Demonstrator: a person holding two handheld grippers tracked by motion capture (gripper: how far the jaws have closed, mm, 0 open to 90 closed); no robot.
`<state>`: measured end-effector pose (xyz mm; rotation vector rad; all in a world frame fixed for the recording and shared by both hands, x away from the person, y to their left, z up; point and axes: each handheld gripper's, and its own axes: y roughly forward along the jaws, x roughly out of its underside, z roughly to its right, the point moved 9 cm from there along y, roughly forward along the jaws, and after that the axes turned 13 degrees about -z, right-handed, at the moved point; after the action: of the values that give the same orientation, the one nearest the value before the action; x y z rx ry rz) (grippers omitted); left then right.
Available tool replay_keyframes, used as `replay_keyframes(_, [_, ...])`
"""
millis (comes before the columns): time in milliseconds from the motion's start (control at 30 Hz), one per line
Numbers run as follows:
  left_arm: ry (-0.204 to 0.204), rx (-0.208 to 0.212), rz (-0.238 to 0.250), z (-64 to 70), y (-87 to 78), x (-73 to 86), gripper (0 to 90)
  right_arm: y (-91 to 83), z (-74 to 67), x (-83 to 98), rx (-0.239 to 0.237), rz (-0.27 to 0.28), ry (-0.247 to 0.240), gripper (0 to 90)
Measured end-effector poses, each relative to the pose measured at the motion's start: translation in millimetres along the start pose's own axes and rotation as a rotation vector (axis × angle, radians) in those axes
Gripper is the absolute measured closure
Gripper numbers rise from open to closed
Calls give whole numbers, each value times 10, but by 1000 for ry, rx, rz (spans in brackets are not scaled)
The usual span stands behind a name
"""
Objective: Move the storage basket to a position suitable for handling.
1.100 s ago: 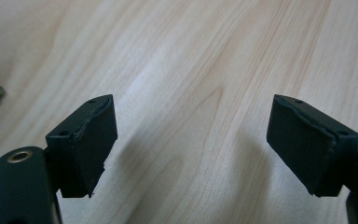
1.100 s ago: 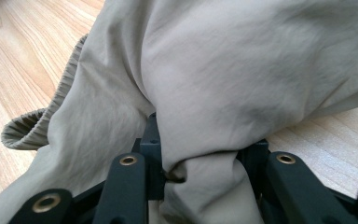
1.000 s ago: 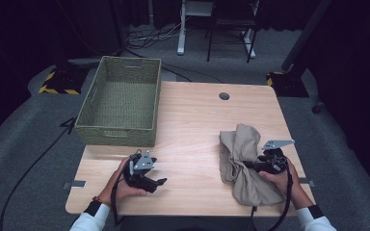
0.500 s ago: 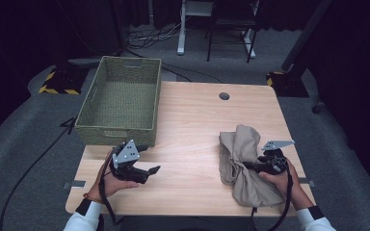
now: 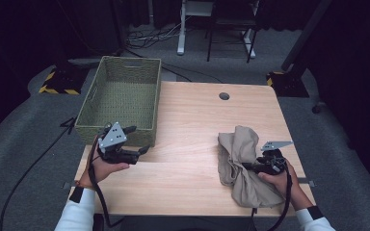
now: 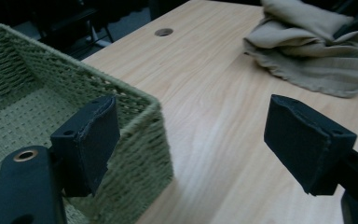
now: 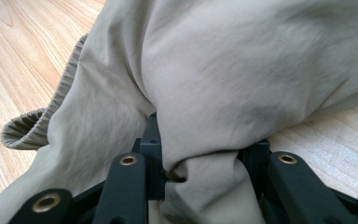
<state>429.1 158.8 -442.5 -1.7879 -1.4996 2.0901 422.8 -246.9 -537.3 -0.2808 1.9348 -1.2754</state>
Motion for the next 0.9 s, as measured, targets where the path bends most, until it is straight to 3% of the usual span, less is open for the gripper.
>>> replay_keyframes(167, [-15,6,-15,-147,171,-22,190,2,2,1,1,-1,1,632])
replay_keyframes(200, [-22,11,-43,-200,263,-3,191,2,2,2,1,-1,0,632])
replay_keyframes(500, [-28,45,-108,-343,527,72,247,-2,10,11,3,-5,3,631])
replay_keyframes(567, [-29,35,-134,-366,586,103,262,-1,9,11,3,-6,4,631])
replay_keyframes(600, [-22,20,-137,-378,609,112,269,-1,9,11,3,-6,3,631])
replay_keyframes(700, [-26,33,-123,-386,611,94,329,1,11,11,3,-7,4,630])
replay_keyframes(767, [-3,18,-134,-399,622,93,370,3,10,10,2,-7,6,630])
replay_keyframes(900, [2,27,-133,-398,664,49,397,5,12,13,3,-10,7,629])
